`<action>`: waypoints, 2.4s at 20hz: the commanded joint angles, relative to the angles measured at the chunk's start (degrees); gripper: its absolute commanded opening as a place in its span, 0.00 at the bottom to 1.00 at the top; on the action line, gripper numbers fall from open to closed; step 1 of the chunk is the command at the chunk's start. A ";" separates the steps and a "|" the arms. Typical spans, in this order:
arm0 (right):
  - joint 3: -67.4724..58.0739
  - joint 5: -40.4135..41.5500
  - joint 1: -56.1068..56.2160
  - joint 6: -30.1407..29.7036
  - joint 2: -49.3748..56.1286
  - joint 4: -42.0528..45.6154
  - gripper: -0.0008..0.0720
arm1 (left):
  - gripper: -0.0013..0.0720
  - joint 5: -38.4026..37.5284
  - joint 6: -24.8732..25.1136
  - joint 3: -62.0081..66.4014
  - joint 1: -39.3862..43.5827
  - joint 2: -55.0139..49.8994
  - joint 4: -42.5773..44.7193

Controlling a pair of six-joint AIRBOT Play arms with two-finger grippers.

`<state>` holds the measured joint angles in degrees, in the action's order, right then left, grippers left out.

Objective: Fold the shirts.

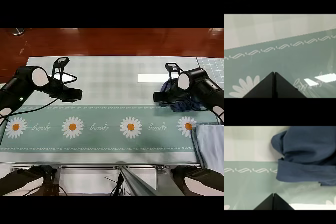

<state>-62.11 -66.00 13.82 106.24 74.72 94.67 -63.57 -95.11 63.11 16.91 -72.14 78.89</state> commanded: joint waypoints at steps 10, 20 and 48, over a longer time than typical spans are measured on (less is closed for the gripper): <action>0.02 0.00 0.04 0.02 0.04 -0.02 0.04 | 0.04 0.02 0.00 0.00 -0.04 -0.04 0.00; 0.02 11.56 0.02 0.04 0.07 7.85 0.05 | 0.04 3.02 0.04 0.00 0.00 -0.15 0.07; -34.73 10.93 -21.75 -17.81 -7.48 -23.80 0.04 | 0.97 -1.75 7.48 -5.05 -10.47 20.59 -8.15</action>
<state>-89.38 -54.52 -10.90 89.97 74.22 72.60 -68.03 -89.14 63.48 6.04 -62.43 78.30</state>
